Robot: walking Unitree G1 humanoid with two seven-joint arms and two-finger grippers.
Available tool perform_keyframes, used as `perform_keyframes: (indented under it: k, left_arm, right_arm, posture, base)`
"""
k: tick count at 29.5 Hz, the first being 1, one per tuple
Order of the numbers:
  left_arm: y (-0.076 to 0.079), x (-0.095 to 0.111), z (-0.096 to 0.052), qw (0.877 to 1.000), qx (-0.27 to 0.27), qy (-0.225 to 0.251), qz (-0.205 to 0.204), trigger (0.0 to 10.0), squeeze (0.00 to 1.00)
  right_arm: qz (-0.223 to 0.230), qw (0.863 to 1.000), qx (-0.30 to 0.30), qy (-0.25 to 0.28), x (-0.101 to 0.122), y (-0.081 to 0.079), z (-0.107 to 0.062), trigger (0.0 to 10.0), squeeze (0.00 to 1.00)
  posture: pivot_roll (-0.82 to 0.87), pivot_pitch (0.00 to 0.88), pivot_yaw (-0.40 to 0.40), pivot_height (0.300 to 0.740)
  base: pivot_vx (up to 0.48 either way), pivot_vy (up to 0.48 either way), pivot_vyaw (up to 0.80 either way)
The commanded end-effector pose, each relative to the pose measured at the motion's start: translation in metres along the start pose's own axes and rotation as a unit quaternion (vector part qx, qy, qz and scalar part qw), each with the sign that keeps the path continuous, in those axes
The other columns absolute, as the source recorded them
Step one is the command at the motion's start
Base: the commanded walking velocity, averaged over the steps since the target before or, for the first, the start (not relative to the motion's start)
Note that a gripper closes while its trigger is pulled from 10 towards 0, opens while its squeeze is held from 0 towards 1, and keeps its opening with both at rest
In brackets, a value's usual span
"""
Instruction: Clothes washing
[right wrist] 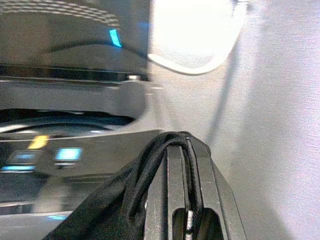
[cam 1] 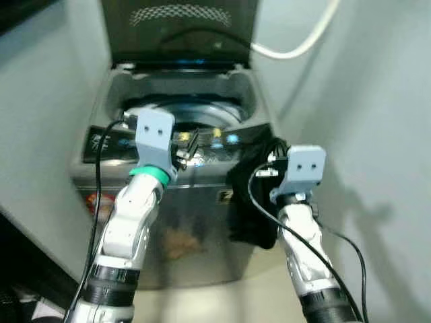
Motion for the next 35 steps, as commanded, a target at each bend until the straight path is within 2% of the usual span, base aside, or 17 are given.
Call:
perform_keyframes:
  k: [1, 8, 14, 17, 29, 32, 34, 35]
  left_arm:
    - [-0.002, -0.002, -0.001, 1.000, 0.002, -0.005, 0.001, 10.0, 0.00]
    - [-0.001, -0.002, -0.001, 1.000, 0.000, -0.004, 0.002, 10.0, 0.00]
    - [-0.001, -0.002, -0.001, 1.000, -0.001, -0.003, 0.001, 10.0, 0.00]
    - [0.001, -0.003, 0.000, 1.000, -0.002, -0.004, 0.001, 10.0, 0.00]
    - [0.000, -0.001, 0.000, 1.000, 0.003, 0.002, 0.006, 10.0, 0.00]
    - [-0.002, 0.005, 0.000, 1.000, 0.013, 0.020, 0.016, 10.0, 0.00]
    - [-0.005, 0.017, 0.000, 0.998, 0.028, 0.054, 0.023, 10.0, 0.00]
    - [-0.005, 0.017, 0.000, 0.998, 0.028, 0.054, 0.023, 10.0, 0.00]
  right_arm:
    - [0.007, 1.000, 0.001, 0.000, 0.001, -0.002, -0.001, 10.0, 0.00]
    - [0.009, 1.000, 0.005, 0.013, 0.005, -0.004, 0.001, 10.0, 0.00]
    - [0.011, 0.999, 0.026, 0.041, 0.017, -0.007, 0.003, 10.0, 0.00]
    - [0.020, 0.995, 0.062, 0.069, 0.029, -0.015, 0.004, 10.0, 0.00]
    - [0.020, 0.989, 0.115, 0.090, 0.037, -0.030, 0.000, 10.0, 0.00]
    - [0.023, 0.985, 0.138, 0.102, 0.044, -0.036, -0.001, 10.0, 0.00]
    - [0.046, 0.980, 0.153, 0.119, 0.058, -0.038, 0.002, 10.0, 0.00]
    - [0.046, 0.980, 0.153, 0.119, 0.058, -0.038, 0.002, 10.0, 0.00]
  posture:
    - [0.09, 0.000, 0.056, 0.740]
    - [0.09, 0.000, 0.055, 0.740]
    - [0.09, 0.000, 0.057, 0.740]
    - [0.09, 0.000, 0.061, 0.740]
    - [0.09, 0.000, 0.061, 0.740]
    - [0.09, 0.000, 0.061, 0.740]
    - [0.09, 0.000, 0.061, 0.740]
    - [0.09, 0.000, 0.061, 0.740]
  base:
    - [0.000, 0.000, -0.80]
    - [0.000, 0.000, -0.80]
    - [0.000, 0.000, 0.00]
    - [0.000, 0.000, 0.00]
    - [0.000, 0.000, 0.00]
    - [0.000, 0.000, 0.00]
    - [0.000, 0.000, 0.00]
    - [0.000, 0.000, 0.00]
Point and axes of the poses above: a point about 5 cm out from each wrist's last joint towards the gripper, its own z axis pointing out of the wrist towards the gripper, its own x axis along the axis of the wrist's last joint, y = z × x, the point moved 2 cm from there along z, pointing out of the wrist towards the gripper, and after that the axes turned 11 degrees about -z, right-handed, at the moved point
